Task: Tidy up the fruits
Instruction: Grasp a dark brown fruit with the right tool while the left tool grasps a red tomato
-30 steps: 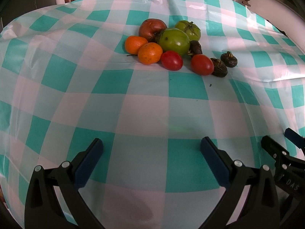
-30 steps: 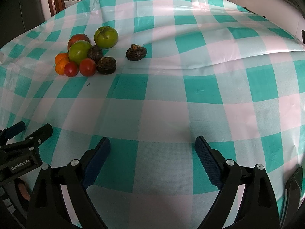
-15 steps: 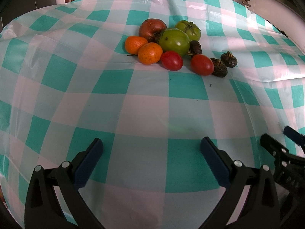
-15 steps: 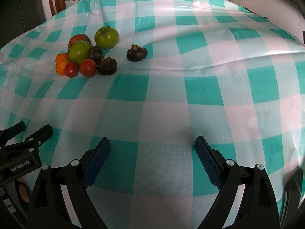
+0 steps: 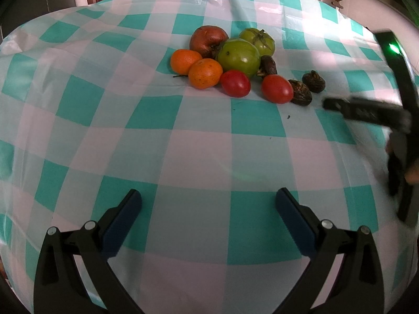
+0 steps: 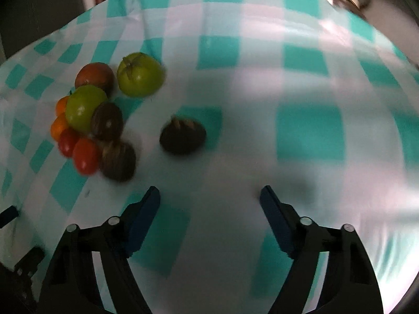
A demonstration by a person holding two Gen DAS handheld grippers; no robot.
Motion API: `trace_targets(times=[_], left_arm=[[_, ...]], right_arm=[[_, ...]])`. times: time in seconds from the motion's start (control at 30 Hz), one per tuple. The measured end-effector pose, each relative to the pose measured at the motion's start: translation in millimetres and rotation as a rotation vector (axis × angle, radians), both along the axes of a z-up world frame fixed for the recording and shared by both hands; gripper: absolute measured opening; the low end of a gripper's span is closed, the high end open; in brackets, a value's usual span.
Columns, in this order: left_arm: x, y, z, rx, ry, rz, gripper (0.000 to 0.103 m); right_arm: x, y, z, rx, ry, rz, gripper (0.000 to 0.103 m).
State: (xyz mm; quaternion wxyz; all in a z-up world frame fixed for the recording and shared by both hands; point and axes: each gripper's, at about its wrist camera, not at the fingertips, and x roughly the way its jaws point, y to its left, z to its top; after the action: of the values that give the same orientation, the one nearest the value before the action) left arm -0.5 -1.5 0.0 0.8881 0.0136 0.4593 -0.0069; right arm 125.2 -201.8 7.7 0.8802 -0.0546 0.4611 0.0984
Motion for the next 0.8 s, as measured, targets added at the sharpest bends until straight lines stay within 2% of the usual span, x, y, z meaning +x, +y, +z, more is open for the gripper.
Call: trace_targets(times=[0.1, 0.17, 0.23, 0.4, 0.47, 0.53, 0.6, 0.8], left_arm=[[1, 1, 0, -0.003, 0.000, 0.000, 0.102], [2, 2, 0, -0.004, -0.001, 0.000, 0.102], [5, 4, 1, -0.015, -0.002, 0.006, 0.102], [31, 13, 4, -0.063, -0.009, 0.049, 0.100], [46, 11, 5, -0.070, -0.016, 0.060, 0.095], [64, 3, 6, -0.056, -0.024, 0.063, 0.081], [78, -7, 6, -0.026, -0.031, 0.070, 0.072], [112, -23, 6, -0.011, -0.031, 0.089, 0.066]], right_arm=[[22, 12, -1, 0.000, -0.005, 0.061, 0.066], [32, 16, -1, 0.030, 0.003, 0.096, 0.057], [34, 18, -1, 0.054, 0.004, 0.111, 0.043], [2, 10, 3, 0.075, 0.004, 0.079, 0.043], [-18, 5, 4, 0.078, 0.001, 0.043, 0.043], [-35, 0, 5, 0.096, 0.001, 0.019, 0.043], [-49, -2, 6, 0.111, 0.001, 0.008, 0.043], [-73, -25, 6, 0.177, 0.006, -0.021, 0.043]])
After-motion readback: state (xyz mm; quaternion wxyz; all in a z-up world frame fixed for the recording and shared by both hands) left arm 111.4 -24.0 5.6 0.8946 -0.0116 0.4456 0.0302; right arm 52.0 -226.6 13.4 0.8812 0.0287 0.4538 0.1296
